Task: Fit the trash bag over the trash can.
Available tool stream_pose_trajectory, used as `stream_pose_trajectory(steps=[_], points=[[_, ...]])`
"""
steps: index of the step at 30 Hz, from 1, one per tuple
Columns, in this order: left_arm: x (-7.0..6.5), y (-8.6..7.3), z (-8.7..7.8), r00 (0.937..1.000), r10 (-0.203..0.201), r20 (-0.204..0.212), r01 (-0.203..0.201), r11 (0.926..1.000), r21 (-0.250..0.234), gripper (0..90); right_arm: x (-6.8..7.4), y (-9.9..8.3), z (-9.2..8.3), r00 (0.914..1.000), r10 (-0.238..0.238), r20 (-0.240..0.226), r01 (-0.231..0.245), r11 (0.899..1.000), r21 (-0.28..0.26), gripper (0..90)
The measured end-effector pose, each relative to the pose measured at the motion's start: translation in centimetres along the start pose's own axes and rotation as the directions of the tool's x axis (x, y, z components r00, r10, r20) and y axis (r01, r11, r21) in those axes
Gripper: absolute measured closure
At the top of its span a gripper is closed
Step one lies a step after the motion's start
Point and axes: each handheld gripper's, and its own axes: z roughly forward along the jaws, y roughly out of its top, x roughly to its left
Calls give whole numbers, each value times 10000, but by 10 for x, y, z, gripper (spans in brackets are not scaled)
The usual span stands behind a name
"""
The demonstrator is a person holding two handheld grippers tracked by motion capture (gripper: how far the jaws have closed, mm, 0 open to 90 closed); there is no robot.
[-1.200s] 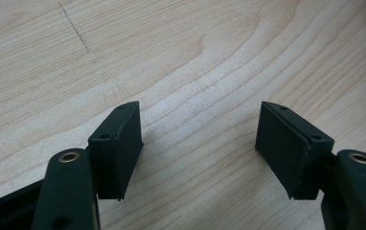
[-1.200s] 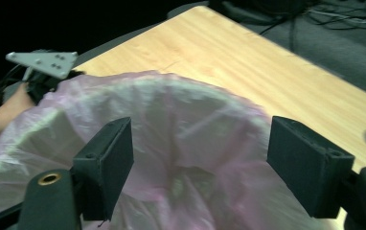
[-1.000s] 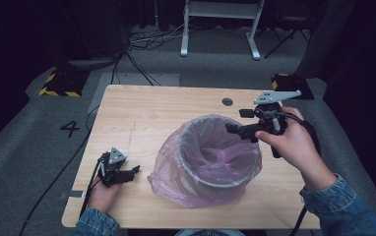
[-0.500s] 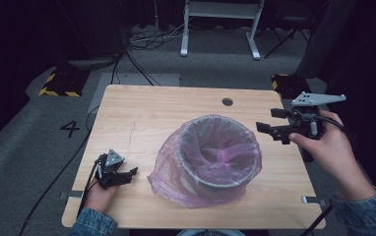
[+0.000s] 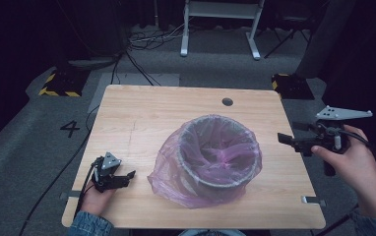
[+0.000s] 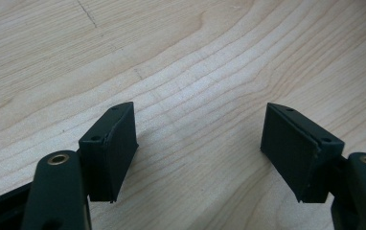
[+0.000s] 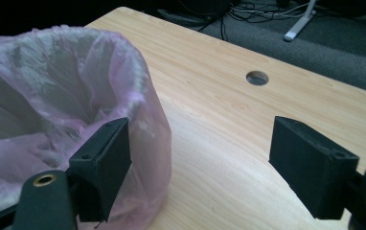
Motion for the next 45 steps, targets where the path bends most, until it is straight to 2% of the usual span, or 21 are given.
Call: stream_pose_trajectory(steps=[4,9,12,18,22,26,33,38,45], points=[[0,0,0,10000,12,-1,-12,10000,1,281,-7,-15,-1,9998,187,-1,-187,9998,99,223],[0,0,1,10000,2,32,-2,10000,-2,281,-18,-36,6,9988,491,72,-493,9985,252,221],[1,1,1,10000,22,40,-22,10000,4,281,-21,-49,9,9984,444,363,-445,9990,11,224],[1,1,1,10000,-10,28,10,10000,24,280,-26,-80,22,9953,906,344,-908,9959,33,232],[1,2,2,10000,-2,27,2,10000,2,278,-30,-94,30,9945,745,740,-757,9970,141,232],[1,2,2,10000,12,15,-12,10000,19,277,-33,-107,40,9924,851,890,-868,9961,146,230],[1,3,3,10000,36,4,-36,10000,19,275,-38,-127,55,9879,719,1378,-746,9971,147,227],[1,3,3,10000,42,-2,-42,10000,16,276,-38,-143,66,9898,871,1129,-905,9956,253,220],[1,3,3,10000,44,-4,-44,10000,14,275,-37,-159,79,9888,854,1228,-901,9954,335,221]])
